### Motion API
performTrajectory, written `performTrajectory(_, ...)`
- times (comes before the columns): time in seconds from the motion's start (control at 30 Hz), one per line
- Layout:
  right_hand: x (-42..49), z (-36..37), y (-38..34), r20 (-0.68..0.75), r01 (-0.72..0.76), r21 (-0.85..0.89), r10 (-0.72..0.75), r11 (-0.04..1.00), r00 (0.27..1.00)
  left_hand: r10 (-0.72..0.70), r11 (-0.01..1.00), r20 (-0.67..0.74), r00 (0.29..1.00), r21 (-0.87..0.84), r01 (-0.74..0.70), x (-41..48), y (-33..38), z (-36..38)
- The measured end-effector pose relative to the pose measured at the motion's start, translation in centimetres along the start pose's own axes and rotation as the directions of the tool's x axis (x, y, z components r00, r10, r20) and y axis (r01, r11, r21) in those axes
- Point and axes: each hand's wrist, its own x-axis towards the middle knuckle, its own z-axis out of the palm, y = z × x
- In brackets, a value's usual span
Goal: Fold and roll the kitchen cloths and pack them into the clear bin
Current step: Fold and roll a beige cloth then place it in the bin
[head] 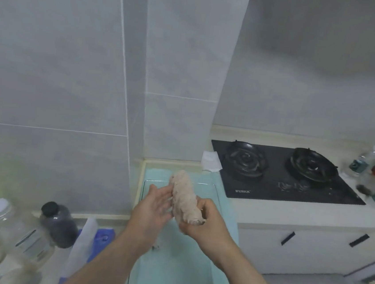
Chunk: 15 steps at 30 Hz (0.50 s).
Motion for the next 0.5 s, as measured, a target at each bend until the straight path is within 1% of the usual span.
performTrajectory(0.07,1.7,-0.9,1.6,0.097,-0.022,0.016,0.021,1.0,0.995,-0.094,0.992,0.014,0.995,-0.078,0.095,1.9,-0.5,-0.1)
performTrajectory(0.13,3.3,-1.5,2.8,0.146,-0.105,0.143,0.084,0.984,0.986,-0.158,0.98,0.034,0.987,-0.118,0.161,3.3,-1.5,0.0)
performTrajectory(0.17,4.2,-1.6,3.4,0.151,-0.16,0.213,0.13,0.964,0.98,-0.168,0.98,0.02,0.986,-0.107,0.169,4.0,-2.1,0.0)
performTrajectory(0.27,6.0,-1.3,4.2,0.178,-0.327,0.348,0.281,0.878,0.943,-0.202,0.979,-0.045,0.978,-0.035,0.2,5.2,-4.7,0.1)
performTrajectory(0.37,7.4,-0.5,6.1,0.173,-0.469,0.406,0.438,0.784,0.882,-0.271,0.959,-0.139,0.952,0.05,0.28,7.0,-7.3,-0.7)
performTrajectory(0.43,8.4,0.6,7.8,0.156,-0.524,0.445,0.514,0.726,0.844,-0.306,0.947,-0.179,0.935,0.04,0.318,8.1,-8.1,-1.1)
performTrajectory(0.5,9.4,1.6,9.5,0.143,-0.567,0.515,0.588,0.643,0.796,-0.327,0.942,-0.214,0.921,0.007,0.336,9.1,-8.5,-1.3)
